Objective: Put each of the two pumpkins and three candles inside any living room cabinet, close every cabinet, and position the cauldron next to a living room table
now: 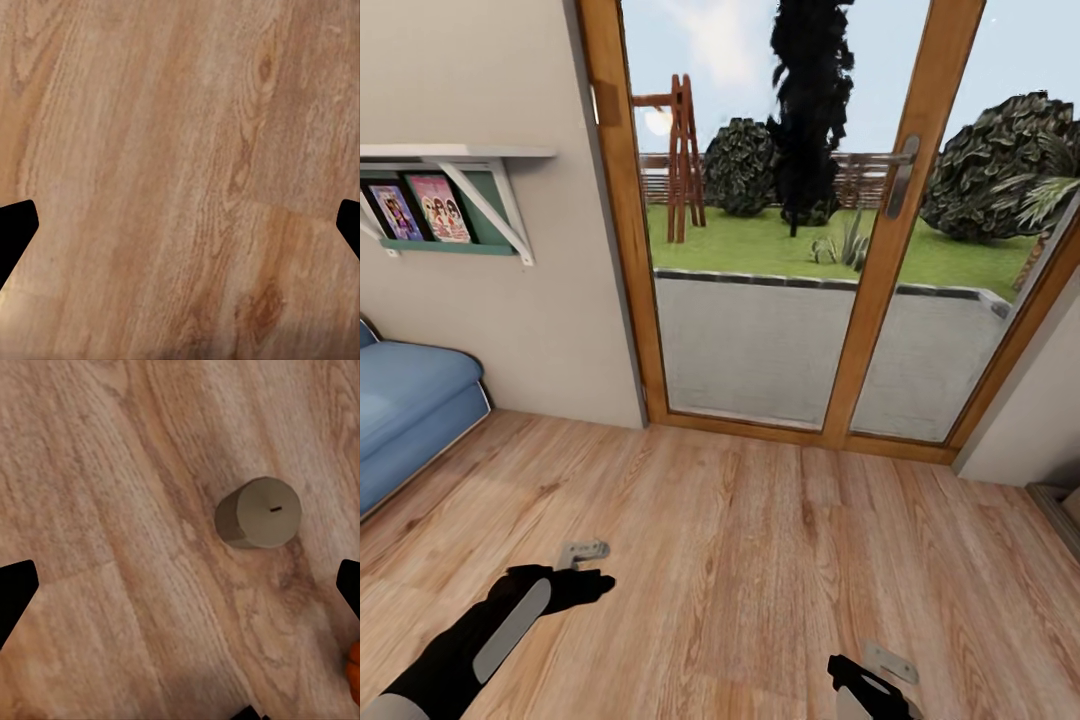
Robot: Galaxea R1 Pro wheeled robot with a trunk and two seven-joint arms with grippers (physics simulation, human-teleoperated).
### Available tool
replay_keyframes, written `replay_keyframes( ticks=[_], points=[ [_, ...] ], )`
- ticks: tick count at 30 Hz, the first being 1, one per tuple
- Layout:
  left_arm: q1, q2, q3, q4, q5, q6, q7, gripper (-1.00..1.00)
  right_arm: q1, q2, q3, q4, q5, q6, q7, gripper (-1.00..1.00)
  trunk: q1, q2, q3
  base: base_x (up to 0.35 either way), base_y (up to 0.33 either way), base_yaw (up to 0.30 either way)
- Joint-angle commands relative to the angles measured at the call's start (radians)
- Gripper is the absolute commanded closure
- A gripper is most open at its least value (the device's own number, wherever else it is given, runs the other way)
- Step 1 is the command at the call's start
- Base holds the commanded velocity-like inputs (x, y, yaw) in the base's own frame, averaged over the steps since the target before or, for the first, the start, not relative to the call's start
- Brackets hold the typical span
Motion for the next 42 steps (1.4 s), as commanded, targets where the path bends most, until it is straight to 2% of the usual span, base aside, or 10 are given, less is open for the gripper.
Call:
replay_keyframes(
  ticks=[1,5,8,19,42],
  points=[
    [-0.001,-0.001,-0.007,-0.001,0.011,0.001,0.009,-1.0,-0.001,-0.001,0.008,-0.001,-0.01,-0.002,-0.006,-1.0,0.0,0.0,-0.002,0.0,0.0,-0.092],
    [-0.001,-0.014,-0.034,-0.001,0.01,0.001,0.009,-1.0,-0.001,-0.001,0.008,-0.001,-0.01,-0.001,-0.005,-1.0,0.0,0.0,-0.006,-0.035,0.0,-0.147],
    [-0.001,-0.018,-0.042,-0.001,0.01,0.001,0.009,-1.0,-0.001,-0.001,0.008,-0.001,-0.01,-0.001,-0.005,-1.0,0.0,0.0,-0.01,-0.22,0.0,-0.178],
    [-0.001,-0.019,-0.044,-0.001,0.003,0.001,0.009,-1.0,-0.001,-0.001,0.008,-0.001,-0.01,-0.003,-0.006,-1.0,0.0,0.0,-0.024,-0.054,0.0,-0.184],
    [-0.001,-0.019,-0.044,-0.001,-0.001,0.001,0.009,-1.0,-0.001,-0.007,0.008,0.002,-0.01,-0.005,-0.004,-1.0,0.0,0.0,-0.053,0.124,0.007,-0.184]
  ],
)
